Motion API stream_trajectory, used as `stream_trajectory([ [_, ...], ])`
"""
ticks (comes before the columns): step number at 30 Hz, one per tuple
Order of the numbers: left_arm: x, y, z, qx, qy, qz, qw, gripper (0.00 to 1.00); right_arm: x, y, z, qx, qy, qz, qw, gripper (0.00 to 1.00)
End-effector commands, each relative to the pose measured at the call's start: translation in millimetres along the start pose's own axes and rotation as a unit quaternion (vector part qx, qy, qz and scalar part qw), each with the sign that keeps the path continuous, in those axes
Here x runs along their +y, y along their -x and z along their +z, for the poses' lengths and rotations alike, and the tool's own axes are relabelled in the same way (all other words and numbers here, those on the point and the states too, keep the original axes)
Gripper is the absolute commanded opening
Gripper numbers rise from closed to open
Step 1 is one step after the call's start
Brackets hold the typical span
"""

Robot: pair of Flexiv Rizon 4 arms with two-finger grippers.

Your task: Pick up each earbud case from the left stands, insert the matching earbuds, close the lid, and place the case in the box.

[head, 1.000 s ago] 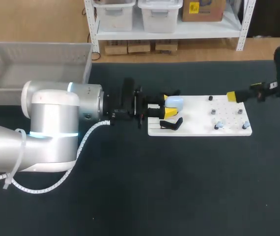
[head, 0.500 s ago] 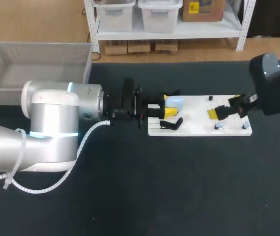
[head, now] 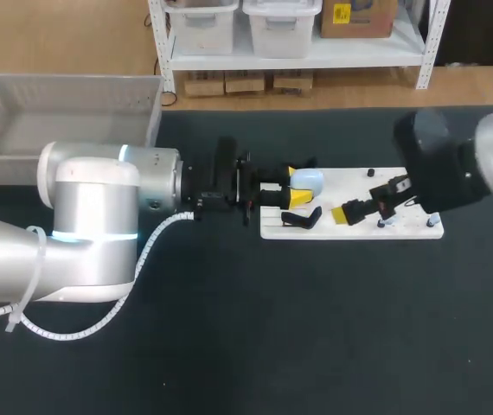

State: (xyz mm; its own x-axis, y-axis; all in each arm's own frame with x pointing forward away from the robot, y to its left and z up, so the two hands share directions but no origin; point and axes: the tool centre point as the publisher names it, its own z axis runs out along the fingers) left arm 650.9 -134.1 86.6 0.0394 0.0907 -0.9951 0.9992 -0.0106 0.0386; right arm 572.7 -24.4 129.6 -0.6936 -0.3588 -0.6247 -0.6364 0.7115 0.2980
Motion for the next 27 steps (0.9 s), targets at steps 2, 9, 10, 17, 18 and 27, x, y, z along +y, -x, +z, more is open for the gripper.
stream_trajectory([
  [2, -0.4, -1.0, -0.1, -0.002, 0.002, 0.001, 1.000, 0.00, -0.2, 7.6, 19.9, 0.006, -0.003, 0.006, 1.000, 1.00],
  [9, -0.4, -1.0, -0.1, -0.002, 0.002, 0.001, 1.000, 0.00, -6.3, 13.9, 31.4, 0.010, -0.004, 0.020, 1.000, 1.00],
  [10, -0.4, -1.0, -0.1, -0.002, 0.002, 0.001, 1.000, 0.00, -8.1, 14.9, 33.4, 0.011, -0.005, 0.022, 1.000, 1.00],
  [17, -0.4, -1.0, -0.1, -0.002, 0.002, 0.001, 1.000, 0.00, -13.8, 17.8, 40.7, 0.015, -0.008, 0.029, 0.999, 1.00],
  [18, -0.4, -1.0, -0.1, -0.002, 0.002, 0.001, 1.000, 0.00, -14.5, 18.2, 41.6, 0.015, -0.008, 0.031, 0.999, 1.00],
  [27, -0.4, -1.0, -0.1, -0.002, 0.002, 0.001, 1.000, 0.00, -20.5, 22.4, 47.2, 0.014, -0.013, 0.039, 0.999, 1.00],
])
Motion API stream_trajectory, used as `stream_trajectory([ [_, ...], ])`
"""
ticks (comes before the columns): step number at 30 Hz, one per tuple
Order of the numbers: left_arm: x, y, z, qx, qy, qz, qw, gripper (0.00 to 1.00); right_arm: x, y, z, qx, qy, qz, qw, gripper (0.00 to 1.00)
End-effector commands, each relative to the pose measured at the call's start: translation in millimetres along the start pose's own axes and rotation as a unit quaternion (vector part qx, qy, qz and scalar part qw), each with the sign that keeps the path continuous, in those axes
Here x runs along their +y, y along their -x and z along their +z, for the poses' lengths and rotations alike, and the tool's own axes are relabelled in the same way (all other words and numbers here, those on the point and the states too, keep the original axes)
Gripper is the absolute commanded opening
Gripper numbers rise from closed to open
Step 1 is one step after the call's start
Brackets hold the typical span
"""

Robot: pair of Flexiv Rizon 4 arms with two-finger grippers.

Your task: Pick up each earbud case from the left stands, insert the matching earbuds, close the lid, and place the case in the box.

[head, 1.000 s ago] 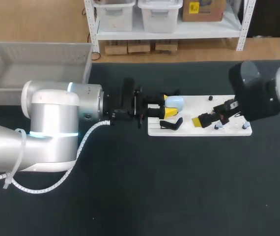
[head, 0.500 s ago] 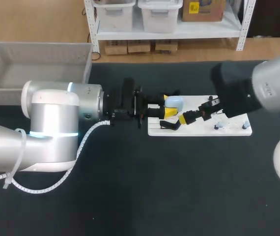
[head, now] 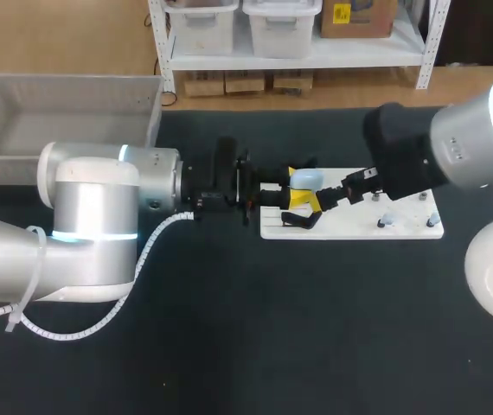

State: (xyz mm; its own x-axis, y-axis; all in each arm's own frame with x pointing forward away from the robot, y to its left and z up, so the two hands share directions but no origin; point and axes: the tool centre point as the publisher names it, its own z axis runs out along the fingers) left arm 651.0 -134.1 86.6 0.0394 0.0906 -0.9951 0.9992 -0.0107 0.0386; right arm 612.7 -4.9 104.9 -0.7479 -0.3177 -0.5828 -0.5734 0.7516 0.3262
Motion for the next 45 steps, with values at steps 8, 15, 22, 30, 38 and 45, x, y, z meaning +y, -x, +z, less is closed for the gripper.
stream_trajectory([
  [8, -0.5, -1.0, 0.0, -0.002, 0.002, 0.001, 1.000, 0.00, -4.3, 6.8, 7.9, 0.001, -0.005, 0.007, 1.000, 1.00],
  [15, -0.5, -1.0, 0.0, -0.002, 0.002, 0.001, 1.000, 0.00, -7.6, 8.1, 9.9, 0.001, -0.008, 0.011, 1.000, 1.00],
  [22, -0.5, -1.0, 0.0, -0.002, 0.002, 0.001, 1.000, 0.00, -10.3, 8.3, 10.4, 0.003, -0.011, 0.015, 1.000, 1.00],
  [30, -0.5, -1.0, 0.0, -0.002, 0.002, 0.001, 1.000, 0.00, -13.2, 9.9, 10.7, 0.004, -0.017, 0.019, 1.000, 1.00],
  [38, -0.5, -1.0, 0.0, -0.002, 0.002, 0.001, 1.000, 0.00, -16.7, 11.1, 11.7, 0.006, -0.021, 0.023, 0.999, 1.00],
  [45, -0.5, -1.0, 0.0, -0.002, 0.002, 0.001, 1.000, 0.00, -20.6, 12.8, 12.3, 0.010, -0.026, 0.027, 0.999, 1.00],
])
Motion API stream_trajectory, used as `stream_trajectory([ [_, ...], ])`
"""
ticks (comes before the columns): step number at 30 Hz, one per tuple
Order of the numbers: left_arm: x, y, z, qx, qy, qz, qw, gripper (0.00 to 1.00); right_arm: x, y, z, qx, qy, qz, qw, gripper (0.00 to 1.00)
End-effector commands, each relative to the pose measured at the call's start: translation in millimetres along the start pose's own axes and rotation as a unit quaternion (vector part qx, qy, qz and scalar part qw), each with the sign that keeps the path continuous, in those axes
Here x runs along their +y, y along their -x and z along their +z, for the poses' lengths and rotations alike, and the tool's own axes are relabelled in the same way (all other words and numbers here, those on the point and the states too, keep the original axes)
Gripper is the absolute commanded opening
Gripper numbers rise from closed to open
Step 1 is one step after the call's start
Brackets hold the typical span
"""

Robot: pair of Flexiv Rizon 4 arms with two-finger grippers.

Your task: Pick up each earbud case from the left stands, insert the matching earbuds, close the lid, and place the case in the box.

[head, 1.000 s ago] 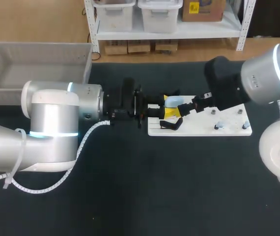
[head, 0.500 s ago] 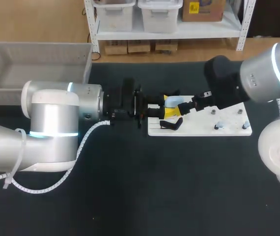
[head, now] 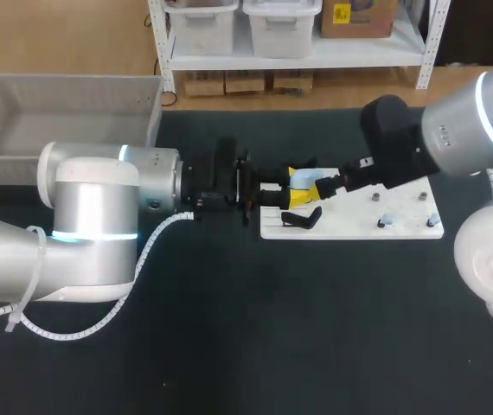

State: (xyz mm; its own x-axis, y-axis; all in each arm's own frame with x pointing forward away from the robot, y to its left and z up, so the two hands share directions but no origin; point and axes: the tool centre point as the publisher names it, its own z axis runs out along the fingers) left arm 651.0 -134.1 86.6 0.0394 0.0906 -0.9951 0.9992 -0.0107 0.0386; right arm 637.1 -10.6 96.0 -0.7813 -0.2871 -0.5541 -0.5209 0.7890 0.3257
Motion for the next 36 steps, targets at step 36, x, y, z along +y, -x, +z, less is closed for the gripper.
stream_trajectory([
  [36, -0.5, -1.0, 0.0, -0.002, 0.002, 0.001, 1.000, 0.00, -1.5, 8.9, -18.3, -0.010, -0.009, 0.002, 1.000, 1.00],
])
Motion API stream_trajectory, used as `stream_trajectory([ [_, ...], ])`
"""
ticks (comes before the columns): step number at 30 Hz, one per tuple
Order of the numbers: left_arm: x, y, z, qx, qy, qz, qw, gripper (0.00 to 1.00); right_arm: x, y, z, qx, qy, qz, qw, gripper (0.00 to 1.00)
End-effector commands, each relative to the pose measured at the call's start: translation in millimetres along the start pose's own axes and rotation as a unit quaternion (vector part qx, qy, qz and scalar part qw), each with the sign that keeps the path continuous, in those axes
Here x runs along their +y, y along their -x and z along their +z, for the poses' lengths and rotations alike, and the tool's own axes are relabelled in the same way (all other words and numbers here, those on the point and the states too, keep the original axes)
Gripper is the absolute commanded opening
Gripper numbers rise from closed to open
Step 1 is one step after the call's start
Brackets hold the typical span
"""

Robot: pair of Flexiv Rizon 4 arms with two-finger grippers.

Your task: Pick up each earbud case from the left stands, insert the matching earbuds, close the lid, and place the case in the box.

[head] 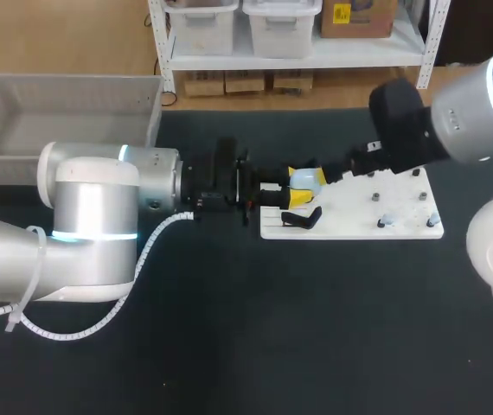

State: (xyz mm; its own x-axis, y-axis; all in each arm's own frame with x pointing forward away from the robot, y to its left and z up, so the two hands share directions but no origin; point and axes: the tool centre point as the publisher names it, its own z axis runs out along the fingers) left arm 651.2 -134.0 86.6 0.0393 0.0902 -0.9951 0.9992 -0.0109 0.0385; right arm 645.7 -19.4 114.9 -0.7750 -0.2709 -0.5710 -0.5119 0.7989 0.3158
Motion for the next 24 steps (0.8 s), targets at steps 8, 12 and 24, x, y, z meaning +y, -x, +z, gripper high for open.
stream_trajectory([
  [8, -0.6, -1.0, 0.1, -0.001, 0.002, 0.001, 1.000, 0.00, 9.2, -18.2, 8.6, 0.019, 0.006, -0.002, 1.000, 1.00],
  [12, -0.6, -1.0, 0.1, -0.001, 0.002, 0.001, 1.000, 0.00, 9.4, -20.5, 12.9, 0.024, 0.007, -0.002, 1.000, 1.00],
  [24, -0.6, -1.0, 0.1, -0.001, 0.002, 0.001, 1.000, 0.00, 5.8, -14.3, 21.0, 0.028, 0.003, 0.003, 1.000, 1.00],
])
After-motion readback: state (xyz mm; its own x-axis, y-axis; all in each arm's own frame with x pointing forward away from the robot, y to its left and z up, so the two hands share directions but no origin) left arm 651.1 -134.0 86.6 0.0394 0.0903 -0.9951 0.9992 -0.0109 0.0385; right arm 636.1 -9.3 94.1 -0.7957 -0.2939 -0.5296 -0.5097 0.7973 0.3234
